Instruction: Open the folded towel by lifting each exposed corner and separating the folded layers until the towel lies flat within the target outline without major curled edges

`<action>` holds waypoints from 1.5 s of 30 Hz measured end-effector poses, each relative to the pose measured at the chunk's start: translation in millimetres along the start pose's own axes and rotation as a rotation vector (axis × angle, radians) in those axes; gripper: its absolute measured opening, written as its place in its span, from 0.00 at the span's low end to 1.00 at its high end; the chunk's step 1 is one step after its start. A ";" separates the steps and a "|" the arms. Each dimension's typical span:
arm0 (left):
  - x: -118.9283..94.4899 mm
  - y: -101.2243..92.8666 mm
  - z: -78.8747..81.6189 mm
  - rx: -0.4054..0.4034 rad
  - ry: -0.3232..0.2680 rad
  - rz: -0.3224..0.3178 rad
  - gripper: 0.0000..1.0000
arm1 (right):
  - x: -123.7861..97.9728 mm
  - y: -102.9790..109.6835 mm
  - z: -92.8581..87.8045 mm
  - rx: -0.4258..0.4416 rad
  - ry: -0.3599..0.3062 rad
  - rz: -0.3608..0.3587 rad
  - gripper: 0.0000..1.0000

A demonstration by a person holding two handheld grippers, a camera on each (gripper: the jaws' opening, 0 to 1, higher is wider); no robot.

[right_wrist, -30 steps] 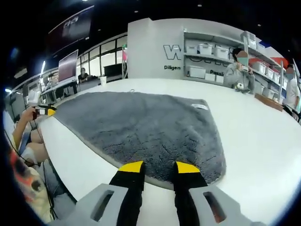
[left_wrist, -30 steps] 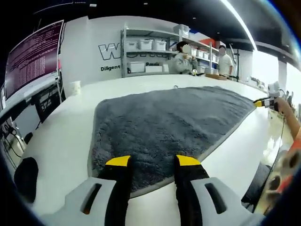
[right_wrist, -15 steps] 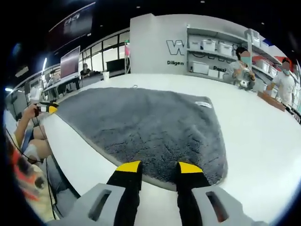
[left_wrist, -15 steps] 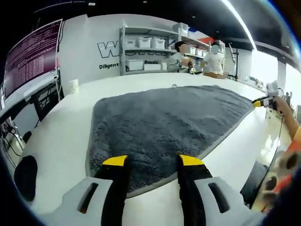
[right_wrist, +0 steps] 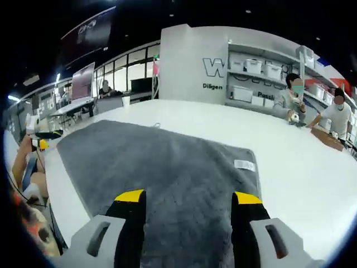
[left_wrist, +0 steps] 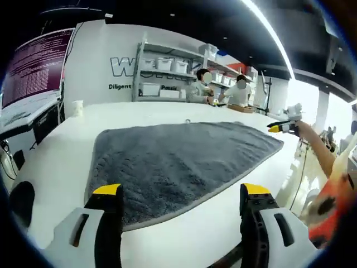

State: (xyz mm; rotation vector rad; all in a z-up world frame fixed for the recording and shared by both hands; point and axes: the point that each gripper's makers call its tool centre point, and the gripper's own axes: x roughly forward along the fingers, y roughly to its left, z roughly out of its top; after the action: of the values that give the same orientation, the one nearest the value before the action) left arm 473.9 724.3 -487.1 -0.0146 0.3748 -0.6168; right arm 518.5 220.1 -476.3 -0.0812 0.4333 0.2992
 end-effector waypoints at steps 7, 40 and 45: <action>-12.3 -14.3 -4.2 0.055 0.022 -0.020 1.00 | 48.3 -25.9 33.4 -0.014 0.012 -0.017 0.52; -25.9 -22.3 -26.8 0.042 0.090 0.005 0.99 | 163.7 -136.9 10.7 0.120 0.182 -0.206 0.30; -26.0 -23.0 -26.5 0.041 0.087 0.001 0.99 | 164.3 -136.3 11.0 0.115 0.174 -0.198 0.30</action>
State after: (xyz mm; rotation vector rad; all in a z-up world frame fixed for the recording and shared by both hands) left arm 432.3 722.8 -500.2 0.0514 0.4462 -0.6258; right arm 706.2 135.8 -534.2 -0.0378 0.6094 0.0715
